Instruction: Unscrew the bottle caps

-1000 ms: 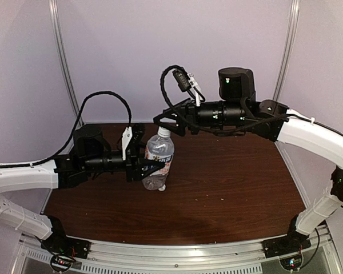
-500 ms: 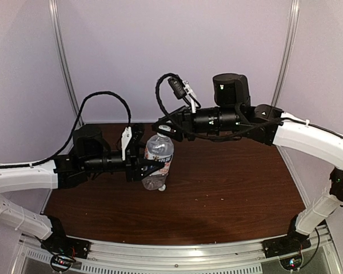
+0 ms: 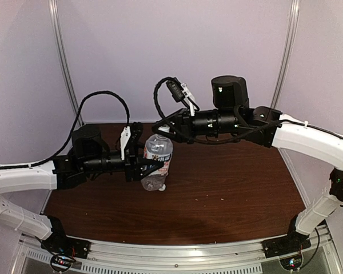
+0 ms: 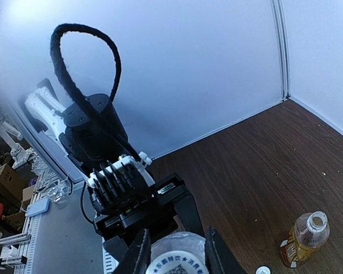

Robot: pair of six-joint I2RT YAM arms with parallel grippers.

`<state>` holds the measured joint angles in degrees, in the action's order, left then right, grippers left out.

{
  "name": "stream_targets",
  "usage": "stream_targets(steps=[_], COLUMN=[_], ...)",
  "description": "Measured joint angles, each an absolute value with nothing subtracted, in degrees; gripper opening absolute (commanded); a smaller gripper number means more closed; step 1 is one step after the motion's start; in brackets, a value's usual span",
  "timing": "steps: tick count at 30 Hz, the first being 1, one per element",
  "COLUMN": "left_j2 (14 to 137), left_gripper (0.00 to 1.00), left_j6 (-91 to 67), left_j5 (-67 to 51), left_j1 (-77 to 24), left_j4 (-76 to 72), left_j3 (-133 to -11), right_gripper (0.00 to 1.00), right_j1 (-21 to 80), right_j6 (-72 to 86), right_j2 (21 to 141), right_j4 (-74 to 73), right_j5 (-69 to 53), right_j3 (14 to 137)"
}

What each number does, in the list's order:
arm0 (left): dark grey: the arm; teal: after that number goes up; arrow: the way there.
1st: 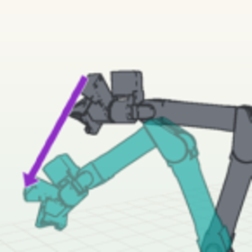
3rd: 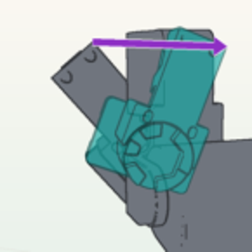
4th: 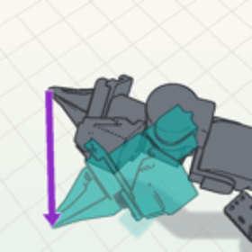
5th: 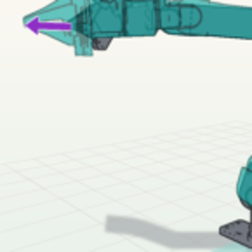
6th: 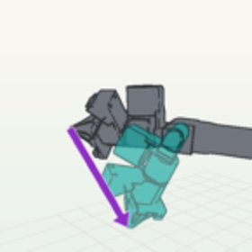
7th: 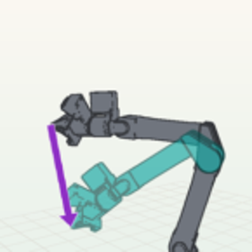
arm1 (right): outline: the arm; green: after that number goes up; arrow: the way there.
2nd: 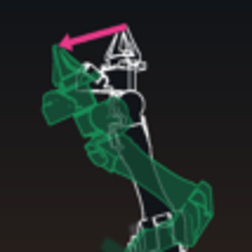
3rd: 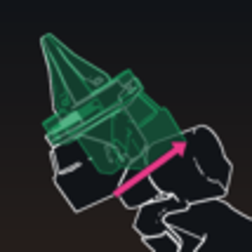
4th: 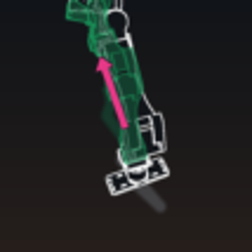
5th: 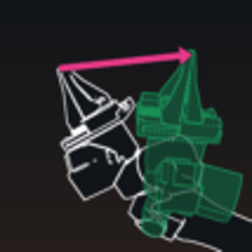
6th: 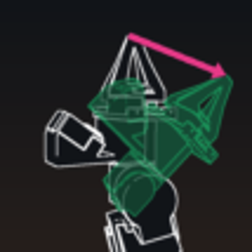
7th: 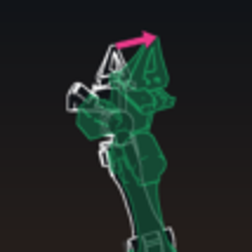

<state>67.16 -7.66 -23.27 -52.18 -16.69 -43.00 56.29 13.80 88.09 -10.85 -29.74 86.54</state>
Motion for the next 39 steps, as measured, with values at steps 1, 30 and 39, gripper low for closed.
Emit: stream_targets(steps=[1, 30, 39], left_j2=[67.1, 66.5, 64.8], left_gripper=[0.34, 0.34, 0.34], left_j6=[-7.7, -9.9, -7.7], left_j5=[-23.3, -47.2, -36.7], left_j1=[-52.2, -51.6, -52.0], left_j4=[-16.7, -23.4, -21.6], left_j3=[-42.9, -40.1, -40.2], right_gripper=[0.0, 0.67, 0.78], right_j1=[56.3, 56.5, 56.3], right_j6=[13.7, -7.9, 4.3], right_j2=[88.1, 88.9, 82.6], right_j4=[-10.8, -20.0, -16.7], right_j5=[-29.7, -49.5, -34.7], right_j3=[86.5, 91.1, 88.6])
